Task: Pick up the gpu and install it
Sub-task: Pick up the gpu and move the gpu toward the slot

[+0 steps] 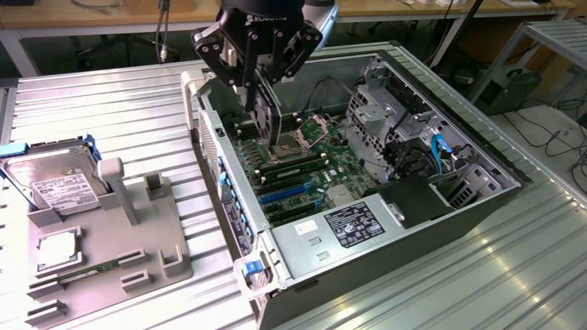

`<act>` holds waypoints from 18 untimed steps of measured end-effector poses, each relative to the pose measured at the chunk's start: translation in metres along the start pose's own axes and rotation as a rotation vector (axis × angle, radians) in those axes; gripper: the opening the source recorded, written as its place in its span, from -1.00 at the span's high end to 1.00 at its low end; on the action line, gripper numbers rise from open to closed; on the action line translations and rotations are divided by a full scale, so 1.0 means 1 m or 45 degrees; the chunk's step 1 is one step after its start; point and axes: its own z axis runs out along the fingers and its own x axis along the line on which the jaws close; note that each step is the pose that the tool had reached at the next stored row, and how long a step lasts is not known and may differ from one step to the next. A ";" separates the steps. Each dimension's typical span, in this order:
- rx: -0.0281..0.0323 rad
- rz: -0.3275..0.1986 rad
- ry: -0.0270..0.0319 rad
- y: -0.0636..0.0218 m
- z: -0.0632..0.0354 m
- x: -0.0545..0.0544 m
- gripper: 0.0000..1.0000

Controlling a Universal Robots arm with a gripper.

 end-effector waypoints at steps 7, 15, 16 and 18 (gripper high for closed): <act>0.0001 0.000 0.0001 0.0000 0.0002 -0.009 0.44; 0.0000 0.000 0.0000 -0.0001 0.0004 -0.019 0.44; 0.0000 0.000 0.0000 -0.0001 0.0004 -0.020 0.44; -0.0001 0.000 0.0000 -0.0001 0.0005 -0.023 0.44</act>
